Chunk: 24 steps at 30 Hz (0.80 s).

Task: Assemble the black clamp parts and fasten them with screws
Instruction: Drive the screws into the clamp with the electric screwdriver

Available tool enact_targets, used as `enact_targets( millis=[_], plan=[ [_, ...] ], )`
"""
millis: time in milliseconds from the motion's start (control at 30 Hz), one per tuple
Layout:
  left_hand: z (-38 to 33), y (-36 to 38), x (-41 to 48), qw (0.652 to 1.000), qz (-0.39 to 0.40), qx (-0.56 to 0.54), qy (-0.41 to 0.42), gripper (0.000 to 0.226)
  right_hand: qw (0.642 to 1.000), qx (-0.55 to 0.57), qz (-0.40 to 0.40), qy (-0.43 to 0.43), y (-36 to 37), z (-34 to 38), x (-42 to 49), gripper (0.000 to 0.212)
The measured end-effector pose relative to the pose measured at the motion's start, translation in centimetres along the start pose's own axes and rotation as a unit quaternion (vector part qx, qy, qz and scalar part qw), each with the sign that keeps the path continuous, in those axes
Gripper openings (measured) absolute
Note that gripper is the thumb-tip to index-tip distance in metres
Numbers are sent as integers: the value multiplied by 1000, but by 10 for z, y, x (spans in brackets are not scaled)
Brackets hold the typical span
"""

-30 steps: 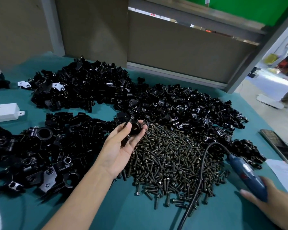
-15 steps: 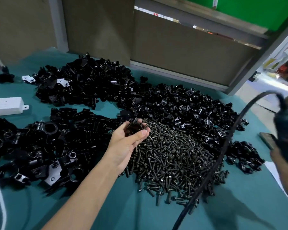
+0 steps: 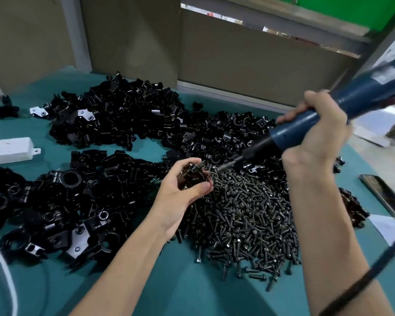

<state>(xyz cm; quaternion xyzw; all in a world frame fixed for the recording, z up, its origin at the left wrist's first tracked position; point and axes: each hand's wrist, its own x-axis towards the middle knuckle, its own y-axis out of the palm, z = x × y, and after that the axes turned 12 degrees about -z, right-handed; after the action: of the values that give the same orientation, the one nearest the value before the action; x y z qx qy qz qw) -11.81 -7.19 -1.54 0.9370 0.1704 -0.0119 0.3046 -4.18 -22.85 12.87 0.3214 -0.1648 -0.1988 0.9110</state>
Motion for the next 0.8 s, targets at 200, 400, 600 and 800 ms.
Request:
enact_targets(
  millis=[200,400,600,800],
  plan=[
    [0,-3,1,1000,25,10,-10,52,995,-14,23,98,25,-16,2,17],
    [1,-4,1,998,53,14,-17,57,993,-2,16,114,30,-18,3,19],
    [1,-6,0,996,86,18,-35,51,990,-10,25,138,30,-18,5,19],
    [0,-6,-1,993,102,54,-25,45,985,-15,27,171,27,-19,9,19]
  ],
)
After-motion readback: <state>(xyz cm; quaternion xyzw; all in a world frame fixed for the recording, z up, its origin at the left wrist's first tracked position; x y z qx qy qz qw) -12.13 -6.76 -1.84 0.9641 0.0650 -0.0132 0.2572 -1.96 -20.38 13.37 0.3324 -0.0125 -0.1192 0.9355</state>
